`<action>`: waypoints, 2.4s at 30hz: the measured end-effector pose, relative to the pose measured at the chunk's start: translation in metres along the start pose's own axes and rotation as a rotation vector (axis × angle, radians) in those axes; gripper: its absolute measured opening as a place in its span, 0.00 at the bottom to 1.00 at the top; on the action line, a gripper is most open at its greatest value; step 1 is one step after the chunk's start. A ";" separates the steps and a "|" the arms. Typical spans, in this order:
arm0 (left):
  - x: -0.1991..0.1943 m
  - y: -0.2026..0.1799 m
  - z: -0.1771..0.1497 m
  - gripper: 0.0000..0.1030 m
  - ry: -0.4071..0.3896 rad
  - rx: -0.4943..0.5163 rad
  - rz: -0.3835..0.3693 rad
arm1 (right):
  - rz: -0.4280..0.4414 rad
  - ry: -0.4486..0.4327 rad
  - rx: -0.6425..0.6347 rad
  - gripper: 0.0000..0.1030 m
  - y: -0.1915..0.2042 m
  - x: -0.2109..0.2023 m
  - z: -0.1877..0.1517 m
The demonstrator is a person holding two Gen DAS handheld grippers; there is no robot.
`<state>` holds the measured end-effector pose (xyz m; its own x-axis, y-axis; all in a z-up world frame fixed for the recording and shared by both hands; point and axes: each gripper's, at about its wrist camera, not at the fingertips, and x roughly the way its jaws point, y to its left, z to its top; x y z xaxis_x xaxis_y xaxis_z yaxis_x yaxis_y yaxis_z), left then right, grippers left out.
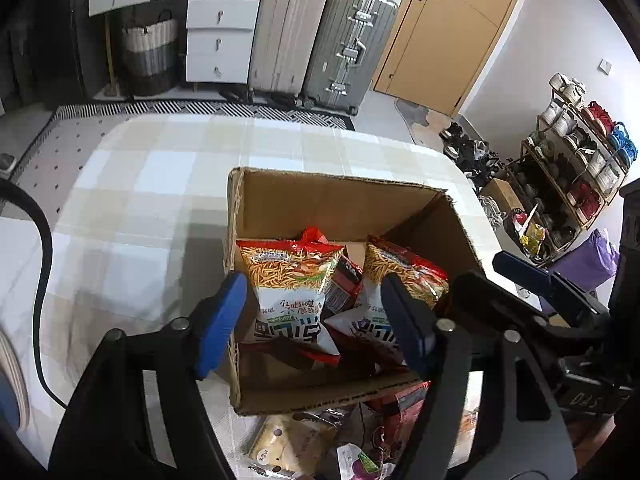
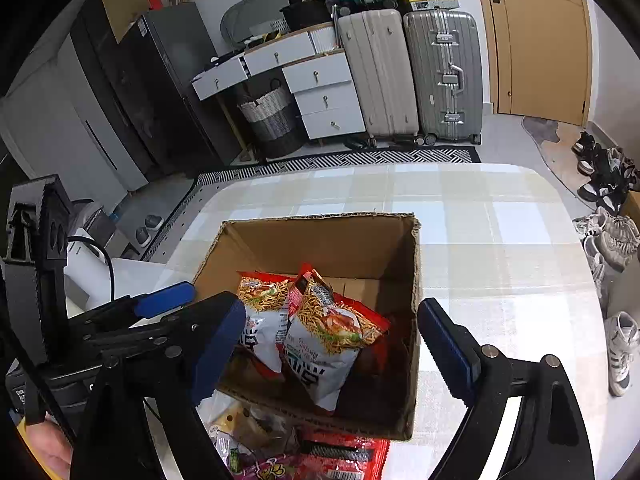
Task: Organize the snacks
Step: 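Withdraw both grippers from the box back toward the snack pile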
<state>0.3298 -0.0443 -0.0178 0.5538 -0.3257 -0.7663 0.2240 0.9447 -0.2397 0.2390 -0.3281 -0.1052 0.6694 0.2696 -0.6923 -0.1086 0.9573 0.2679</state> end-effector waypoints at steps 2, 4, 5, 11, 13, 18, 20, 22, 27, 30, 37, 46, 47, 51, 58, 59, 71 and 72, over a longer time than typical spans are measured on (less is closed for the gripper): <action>-0.010 -0.004 -0.003 0.80 -0.033 0.000 0.036 | 0.007 -0.022 0.002 0.87 0.000 -0.009 -0.003; -0.021 -0.008 -0.006 0.80 -0.069 0.008 0.042 | 0.004 -0.041 0.002 0.90 -0.001 -0.018 -0.005; -0.028 -0.011 -0.008 0.80 -0.089 0.018 0.044 | -0.001 -0.056 0.003 0.93 0.000 -0.024 -0.006; -0.072 -0.031 -0.017 0.81 -0.164 0.093 0.084 | 0.015 -0.113 -0.014 0.97 0.006 -0.059 -0.018; -0.090 -0.035 -0.021 0.82 -0.186 0.095 0.087 | 0.004 -0.127 -0.036 0.97 0.011 -0.070 -0.024; -0.144 -0.038 -0.037 0.85 -0.270 0.070 0.072 | 0.028 -0.182 -0.078 0.97 0.028 -0.106 -0.044; -0.168 -0.040 -0.048 0.90 -0.314 0.073 0.068 | 0.034 -0.220 -0.093 0.97 0.036 -0.126 -0.055; -0.192 -0.042 -0.060 0.99 -0.347 0.073 0.061 | 0.034 -0.263 -0.110 0.97 0.045 -0.146 -0.066; -0.256 -0.046 -0.093 0.99 -0.413 0.053 0.019 | 0.027 -0.345 -0.164 0.98 0.070 -0.189 -0.092; -0.292 -0.047 -0.115 0.99 -0.464 0.044 0.018 | 0.025 -0.415 -0.203 0.98 0.086 -0.221 -0.115; -0.361 -0.050 -0.184 0.99 -0.547 0.044 0.039 | 0.062 -0.538 -0.210 0.99 0.105 -0.277 -0.165; -0.375 -0.030 -0.269 0.99 -0.603 0.053 0.095 | 0.066 -0.589 -0.231 0.99 0.100 -0.291 -0.242; -0.367 -0.029 -0.274 0.99 -0.598 0.065 0.101 | 0.061 -0.575 -0.229 0.99 0.096 -0.286 -0.244; -0.331 -0.020 -0.288 0.99 -0.539 0.107 0.121 | 0.042 -0.507 -0.223 0.99 0.077 -0.253 -0.254; -0.270 -0.002 -0.272 0.99 -0.466 0.089 0.060 | 0.039 -0.363 -0.248 0.99 0.058 -0.191 -0.252; -0.263 0.001 -0.274 0.99 -0.457 0.095 0.060 | 0.053 -0.343 -0.244 0.99 0.054 -0.182 -0.252; -0.185 -0.004 -0.238 0.99 -0.300 0.047 0.048 | 0.036 -0.261 -0.192 0.99 0.046 -0.157 -0.245; -0.182 -0.003 -0.239 0.99 -0.285 0.036 0.044 | 0.035 -0.247 -0.188 0.99 0.045 -0.154 -0.245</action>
<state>0.0371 0.0217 -0.0199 0.7656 -0.2867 -0.5759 0.2201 0.9579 -0.1844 -0.0489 -0.3010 -0.1506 0.8184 0.2916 -0.4951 -0.2537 0.9565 0.1441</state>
